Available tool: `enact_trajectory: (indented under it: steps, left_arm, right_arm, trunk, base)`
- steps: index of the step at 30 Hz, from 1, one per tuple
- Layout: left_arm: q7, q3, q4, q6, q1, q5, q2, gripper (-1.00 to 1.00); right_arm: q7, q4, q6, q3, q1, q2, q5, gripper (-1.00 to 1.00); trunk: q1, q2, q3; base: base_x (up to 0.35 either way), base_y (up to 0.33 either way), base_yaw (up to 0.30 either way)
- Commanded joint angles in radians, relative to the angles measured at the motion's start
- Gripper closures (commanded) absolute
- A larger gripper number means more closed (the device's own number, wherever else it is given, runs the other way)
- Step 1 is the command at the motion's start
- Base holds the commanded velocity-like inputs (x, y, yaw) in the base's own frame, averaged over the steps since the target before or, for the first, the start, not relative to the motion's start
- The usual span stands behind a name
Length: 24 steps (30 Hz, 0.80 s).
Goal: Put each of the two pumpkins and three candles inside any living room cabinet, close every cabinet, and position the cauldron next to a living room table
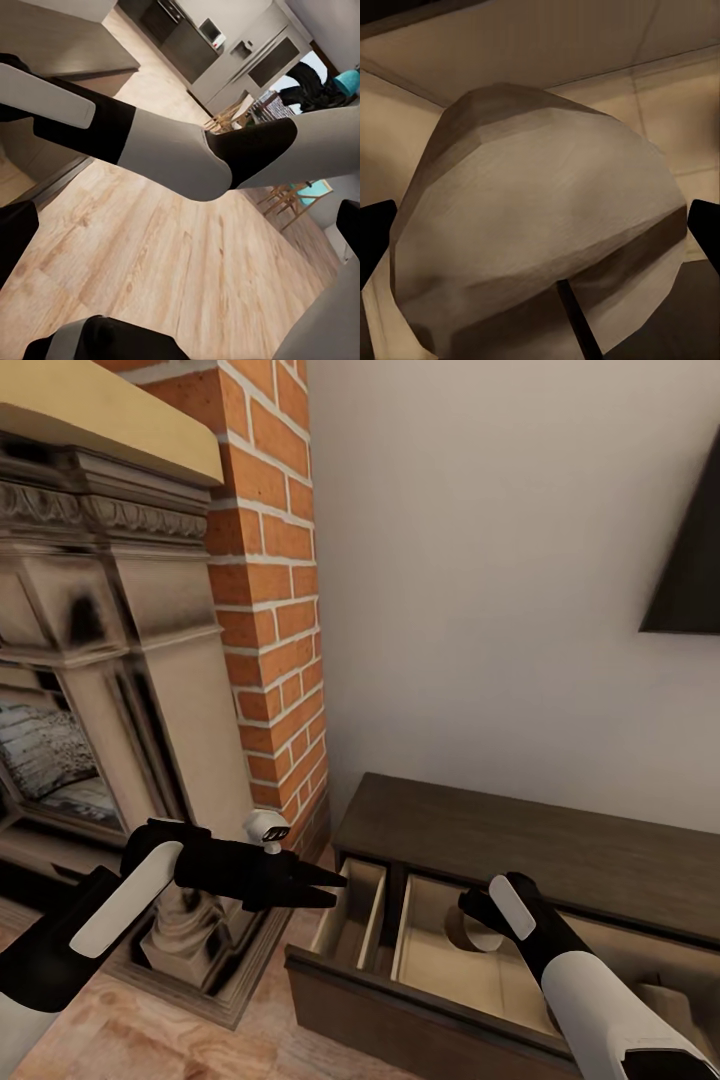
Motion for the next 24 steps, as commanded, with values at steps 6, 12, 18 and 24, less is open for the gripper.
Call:
enact_trajectory:
  steps: [6,12,18,24]
  left_arm:
    - [-0.002,-0.001,0.0,0.003,-0.001,0.001,0.001,-1.0]
    - [-0.002,-0.001,0.0,0.003,-0.001,0.0,0.001,-1.0]
    - [-0.002,-0.001,0.0,0.003,-0.001,0.0,0.001,-1.0]
    - [-0.003,-0.001,0.0,0.003,-0.001,0.0,0.001,-1.0]
  right_arm:
    - [-0.008,-0.002,0.003,0.002,0.0,0.0,-0.01,1.0]
    - [-0.009,-0.001,0.004,0.002,0.0,-0.002,-0.01,1.0]
    - [-0.008,0.011,0.004,0.002,-0.002,-0.002,-0.009,1.0]
    - [-0.007,0.109,-0.008,0.001,-0.044,-0.003,-0.011,1.0]
  trunk:
    - [0.019,-0.035,-0.017]
    - [0.042,-0.077,-0.035]
    - [0.065,-0.119,-0.054]
    - [0.088,-0.161,-0.073]
  base:
    - [0.005,0.0,0.0]
    - [0.0,0.0,0.0]
    - [0.0,0.0,0.0]
    - [0.0,0.0,0.0]
